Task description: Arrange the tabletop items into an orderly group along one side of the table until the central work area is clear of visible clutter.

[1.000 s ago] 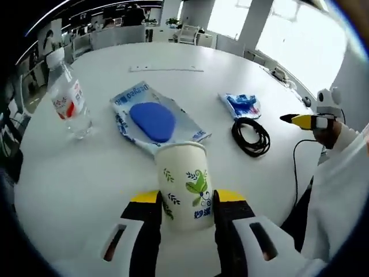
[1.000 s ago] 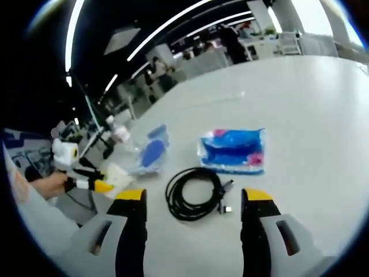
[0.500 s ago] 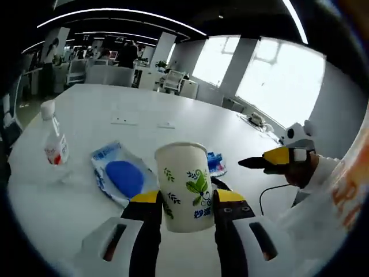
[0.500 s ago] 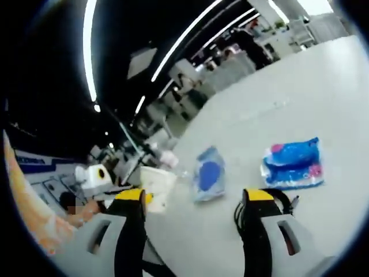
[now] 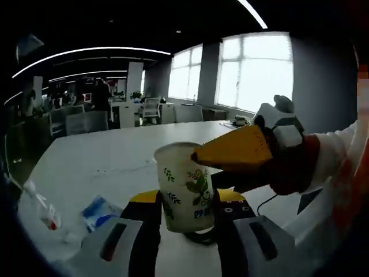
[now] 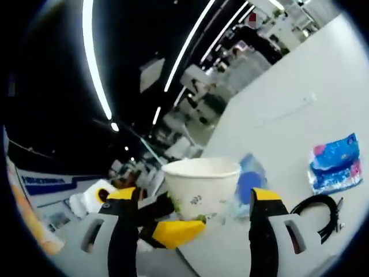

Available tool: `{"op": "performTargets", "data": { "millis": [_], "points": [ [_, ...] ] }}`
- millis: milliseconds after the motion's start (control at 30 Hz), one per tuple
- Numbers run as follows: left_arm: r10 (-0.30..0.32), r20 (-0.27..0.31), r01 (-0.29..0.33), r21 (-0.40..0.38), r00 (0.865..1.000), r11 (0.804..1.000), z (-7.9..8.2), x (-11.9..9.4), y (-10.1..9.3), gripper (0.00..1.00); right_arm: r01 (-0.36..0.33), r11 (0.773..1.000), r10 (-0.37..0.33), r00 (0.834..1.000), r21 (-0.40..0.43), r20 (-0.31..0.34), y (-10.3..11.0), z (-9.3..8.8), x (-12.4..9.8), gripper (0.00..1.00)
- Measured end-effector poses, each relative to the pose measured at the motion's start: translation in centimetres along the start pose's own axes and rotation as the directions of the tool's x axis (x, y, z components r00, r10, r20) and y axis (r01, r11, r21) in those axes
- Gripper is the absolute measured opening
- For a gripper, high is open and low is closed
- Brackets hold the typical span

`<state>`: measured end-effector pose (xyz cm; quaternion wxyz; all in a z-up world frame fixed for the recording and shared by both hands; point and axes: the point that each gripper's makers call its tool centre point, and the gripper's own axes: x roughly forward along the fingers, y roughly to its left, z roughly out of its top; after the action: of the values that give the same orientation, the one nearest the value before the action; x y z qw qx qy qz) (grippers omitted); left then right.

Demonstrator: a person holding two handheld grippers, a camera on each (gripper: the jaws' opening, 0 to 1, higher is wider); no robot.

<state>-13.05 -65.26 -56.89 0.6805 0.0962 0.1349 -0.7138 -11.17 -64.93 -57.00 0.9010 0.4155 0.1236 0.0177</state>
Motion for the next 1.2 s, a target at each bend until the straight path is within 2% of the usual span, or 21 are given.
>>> {"op": "performTargets", "data": {
  "millis": [67, 133, 200, 267, 367, 500, 600, 733, 800, 833, 933, 1000, 1067, 1133, 1200],
  "points": [
    [-0.010, -0.002, 0.010, 0.022, 1.000, 1.000, 0.1, 0.2, -0.6, 0.35, 0.037, 0.999, -0.038, 0.999, -0.022, -0.023, -0.6, -0.5, 0.1, 0.73],
    [-0.029, -0.008, 0.029, 0.033, 1.000, 0.999, -0.1, 0.4, -1.3, 0.36, 0.031, 0.999, -0.031, 0.999, -0.032, -0.026, -0.5, -0.6, 0.0, 0.61],
    [-0.029, -0.011, 0.030, 0.053, 1.000, 0.998, -0.3, 0.5, -1.4, 0.36, 0.065, 0.996, -0.066, 0.998, -0.057, -0.018, -1.1, -0.4, -0.2, 0.56],
    [-0.051, -0.035, 0.053, 0.050, 0.998, 0.997, -0.9, 0.7, -1.7, 0.38, 0.068, 0.995, -0.069, 0.997, -0.066, -0.017, -1.3, -0.3, -0.6, 0.48],
    [-0.076, -0.048, 0.078, 0.032, 0.996, 0.996, -1.2, 0.8, -2.1, 0.39, 0.084, 0.991, -0.087, 0.996, -0.109, -0.026, -1.8, -0.4, -1.0, 0.46],
    [-0.099, -0.075, 0.105, 0.074, 0.992, 0.992, -1.6, 0.6, -2.3, 0.38, 0.098, 0.983, -0.103, 0.995, -0.155, -0.019, -2.2, -0.3, -1.3, 0.45],
    [-0.095, -0.081, 0.099, 0.044, 0.992, 0.994, -2.0, -0.1, -1.5, 0.38, 0.126, 0.958, -0.134, 0.991, -0.257, -0.016, -2.9, 0.3, -1.8, 0.45],
    [-0.072, -0.076, 0.071, -0.009, 0.995, 0.997, -2.2, -1.5, 0.1, 0.39, 0.135, 0.941, -0.148, 0.989, -0.311, -0.019, -3.3, 0.6, -2.0, 0.45],
    [-0.049, -0.065, 0.048, -0.023, 0.997, 0.999, -1.7, -2.3, 1.0, 0.38, 0.137, 0.925, -0.156, 0.987, -0.355, -0.025, -3.4, 0.6, -2.1, 0.45],
    [-0.038, -0.052, 0.036, -0.035, 0.998, 0.999, -1.2, -2.7, 1.5, 0.37, 0.142, 0.910, -0.166, 0.986, -0.391, -0.030, -3.5, 0.6, -2.1, 0.45],
    [-0.044, -0.020, 0.044, -0.027, 0.999, 0.999, 0.6, -3.2, 1.7, 0.36, 0.127, 0.873, -0.169, 0.984, -0.470, -0.049, -3.5, 0.3, -1.9, 0.46],
    [-0.092, 0.007, 0.092, 0.011, 0.996, 0.996, 2.2, -3.2, 0.8, 0.34, 0.124, 0.846, -0.183, 0.981, -0.518, -0.062, -3.6, 0.0, -1.8, 0.46],
    [-0.145, 0.005, 0.144, 0.061, 0.989, 0.988, 3.3, -3.0, -0.4, 0.32, 0.114, 0.821, -0.195, 0.977, -0.559, -0.088, -3.6, -0.5, -1.6, 0.46],
    [-0.172, -0.008, 0.172, 0.090, 0.985, 0.981, 3.9, -2.7, -1.2, 0.29, 0.108, 0.811, -0.196, 0.976, -0.574, -0.093, -3.5, -0.8, -1.4, 0.46],
    [-0.225, -0.014, 0.225, 0.094, 0.974, 0.970, 4.5, -2.3, -2.3, 0.25, 0.104, 0.801, -0.199, 0.975, -0.590, -0.099, -3.4, -0.9, -1.2, 0.46]
  ]
}}
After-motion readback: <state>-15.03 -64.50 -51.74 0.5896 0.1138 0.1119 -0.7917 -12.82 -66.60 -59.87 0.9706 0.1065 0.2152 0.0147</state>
